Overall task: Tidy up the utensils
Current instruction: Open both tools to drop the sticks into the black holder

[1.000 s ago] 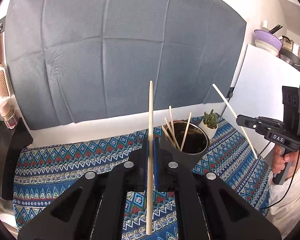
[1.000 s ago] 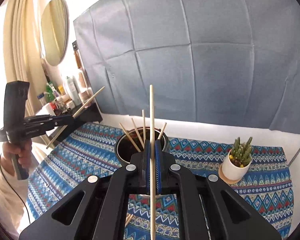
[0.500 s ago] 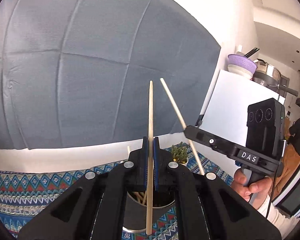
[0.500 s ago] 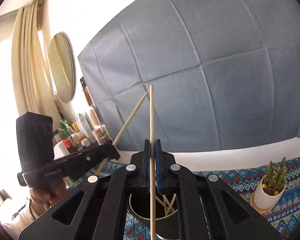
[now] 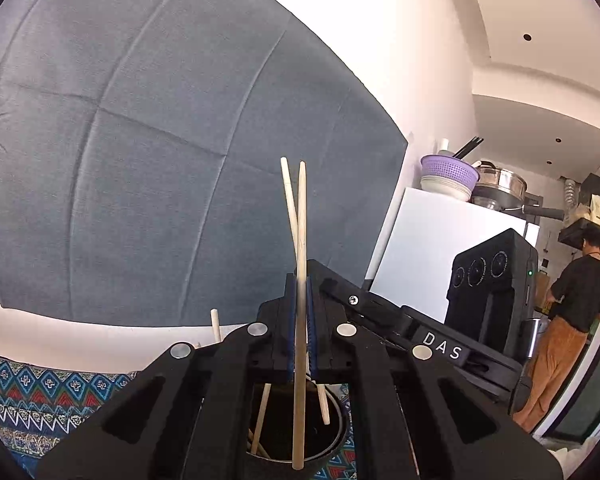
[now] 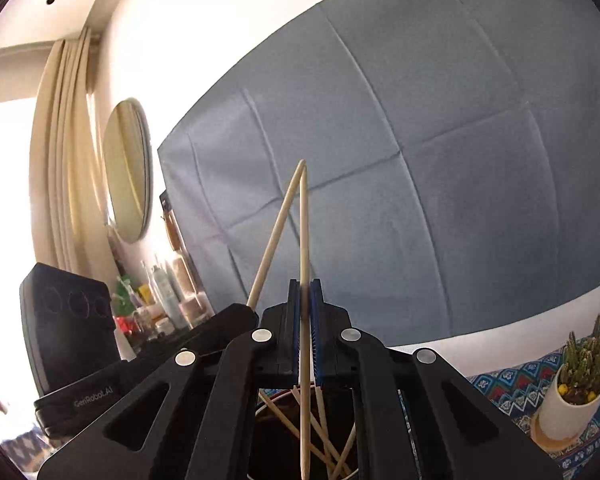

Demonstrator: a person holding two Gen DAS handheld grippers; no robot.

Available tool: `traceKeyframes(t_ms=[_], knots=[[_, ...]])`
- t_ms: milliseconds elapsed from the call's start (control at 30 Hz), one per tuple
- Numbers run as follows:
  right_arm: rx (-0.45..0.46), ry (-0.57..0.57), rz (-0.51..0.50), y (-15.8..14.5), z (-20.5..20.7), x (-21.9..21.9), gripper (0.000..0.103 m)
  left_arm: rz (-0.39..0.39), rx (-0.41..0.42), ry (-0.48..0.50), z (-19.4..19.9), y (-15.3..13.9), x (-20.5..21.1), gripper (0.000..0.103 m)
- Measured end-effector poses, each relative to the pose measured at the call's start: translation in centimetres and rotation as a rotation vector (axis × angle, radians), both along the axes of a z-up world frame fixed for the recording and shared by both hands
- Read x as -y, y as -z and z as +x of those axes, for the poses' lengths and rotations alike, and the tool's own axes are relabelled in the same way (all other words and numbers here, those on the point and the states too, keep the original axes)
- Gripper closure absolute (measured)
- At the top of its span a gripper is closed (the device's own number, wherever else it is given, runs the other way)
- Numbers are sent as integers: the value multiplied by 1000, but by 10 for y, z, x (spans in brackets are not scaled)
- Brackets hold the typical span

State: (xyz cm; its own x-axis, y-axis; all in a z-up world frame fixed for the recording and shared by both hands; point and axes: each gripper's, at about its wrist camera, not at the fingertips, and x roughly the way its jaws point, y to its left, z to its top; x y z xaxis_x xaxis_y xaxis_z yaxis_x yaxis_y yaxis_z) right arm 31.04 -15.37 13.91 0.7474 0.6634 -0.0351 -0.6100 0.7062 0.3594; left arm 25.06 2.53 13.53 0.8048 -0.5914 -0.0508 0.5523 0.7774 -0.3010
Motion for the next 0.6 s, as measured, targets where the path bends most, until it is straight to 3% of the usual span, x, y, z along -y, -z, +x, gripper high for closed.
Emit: traceKeyframes(t_ms=[267, 600], knots=[[49, 13, -74, 14, -8, -15, 98, -15, 12, 4, 6, 16, -2, 98], [-1, 43, -151, 24, -8, -9, 98, 21, -12, 8, 9, 24, -3, 98]])
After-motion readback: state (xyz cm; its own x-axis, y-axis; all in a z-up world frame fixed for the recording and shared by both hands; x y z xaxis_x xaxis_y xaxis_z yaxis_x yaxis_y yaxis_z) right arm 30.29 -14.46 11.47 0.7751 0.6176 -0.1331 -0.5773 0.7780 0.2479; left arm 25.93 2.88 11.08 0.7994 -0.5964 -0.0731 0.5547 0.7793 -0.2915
